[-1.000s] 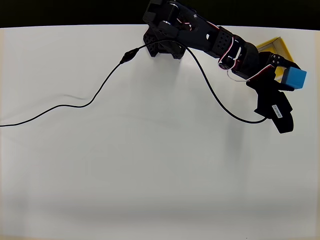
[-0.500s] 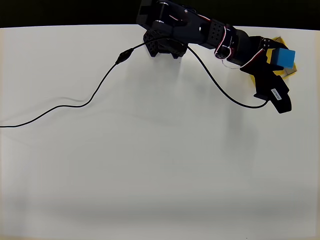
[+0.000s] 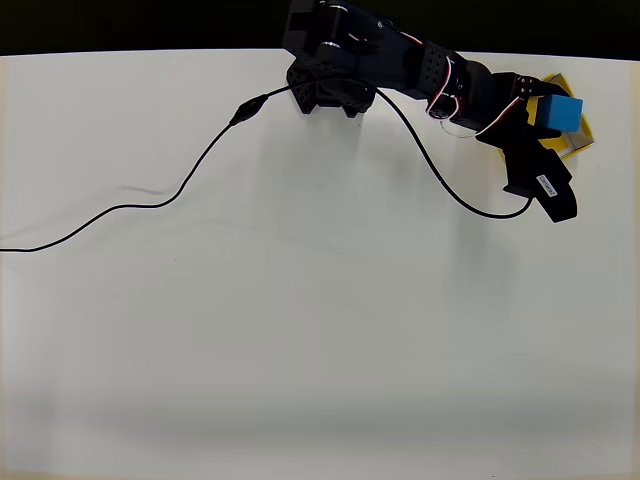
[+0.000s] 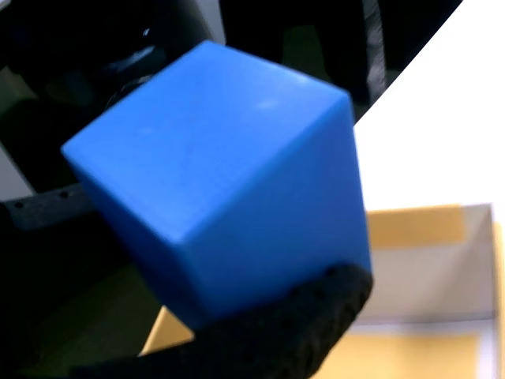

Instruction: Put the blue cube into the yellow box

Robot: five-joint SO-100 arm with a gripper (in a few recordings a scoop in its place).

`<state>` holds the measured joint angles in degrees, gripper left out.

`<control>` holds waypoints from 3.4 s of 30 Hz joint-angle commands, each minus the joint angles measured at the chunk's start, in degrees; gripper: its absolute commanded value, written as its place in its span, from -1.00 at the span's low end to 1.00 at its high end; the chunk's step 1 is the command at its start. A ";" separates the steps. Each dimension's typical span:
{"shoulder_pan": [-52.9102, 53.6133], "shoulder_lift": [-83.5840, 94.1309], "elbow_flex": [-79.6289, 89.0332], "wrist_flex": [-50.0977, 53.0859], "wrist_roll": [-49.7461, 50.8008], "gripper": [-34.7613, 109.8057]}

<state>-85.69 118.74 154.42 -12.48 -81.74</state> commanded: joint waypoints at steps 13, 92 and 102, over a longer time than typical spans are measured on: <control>-1.14 -3.43 3.16 -12.66 3.60 -0.02; 82.44 72.69 25.75 90.09 -8.88 -0.52; 82.44 72.69 25.75 90.09 -8.88 -0.52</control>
<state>-2.64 190.02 178.59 76.90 -90.18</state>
